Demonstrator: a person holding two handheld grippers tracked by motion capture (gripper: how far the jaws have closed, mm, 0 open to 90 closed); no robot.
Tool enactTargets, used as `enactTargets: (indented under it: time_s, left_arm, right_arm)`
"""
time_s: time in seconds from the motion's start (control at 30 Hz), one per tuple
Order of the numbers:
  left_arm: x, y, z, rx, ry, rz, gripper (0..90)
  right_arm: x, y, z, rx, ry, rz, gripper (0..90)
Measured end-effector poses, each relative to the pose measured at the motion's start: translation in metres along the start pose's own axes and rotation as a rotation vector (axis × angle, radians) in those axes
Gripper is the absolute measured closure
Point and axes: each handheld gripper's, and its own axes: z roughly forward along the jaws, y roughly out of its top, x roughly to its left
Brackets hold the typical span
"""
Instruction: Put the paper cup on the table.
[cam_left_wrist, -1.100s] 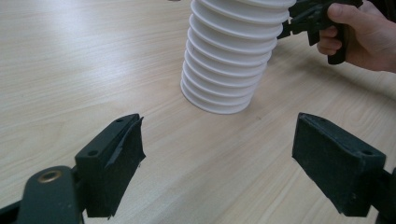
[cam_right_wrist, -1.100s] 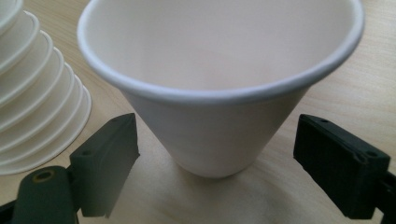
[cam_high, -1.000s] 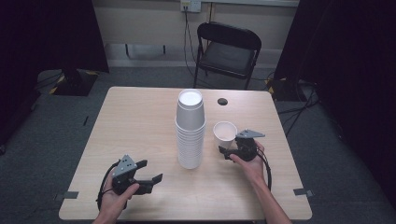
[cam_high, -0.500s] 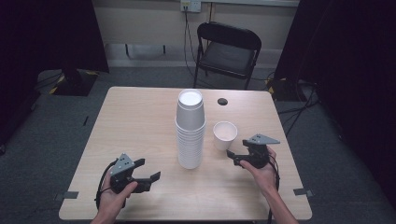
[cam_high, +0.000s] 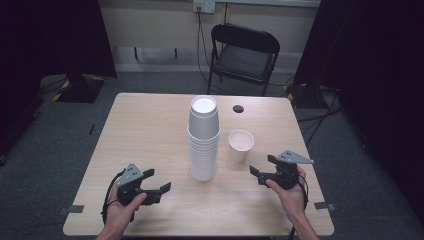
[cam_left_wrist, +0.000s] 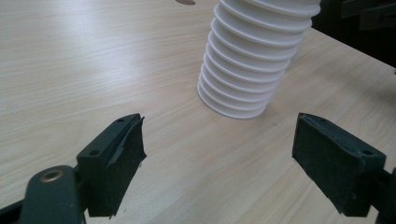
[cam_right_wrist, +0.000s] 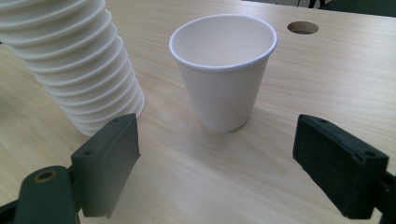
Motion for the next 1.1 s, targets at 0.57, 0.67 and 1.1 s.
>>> enactTargets:
  time_s: [0.57,0.67,1.1]
  left_arm:
    - [0.007,0.0,-0.018,-0.044,0.097,0.022,16.7]
    - [0.009,-0.001,-0.025,-0.049,0.111,0.019,16.2]
    - [0.022,-0.009,-0.029,-0.018,0.151,-0.001,16.2]
  right_arm:
    - [0.008,-0.027,-0.052,0.005,-0.047,0.025,14.3]
    - [0.007,-0.038,-0.063,0.024,-0.068,0.033,14.4]
    - [-0.005,-0.072,-0.08,0.085,-0.137,0.126,14.3]
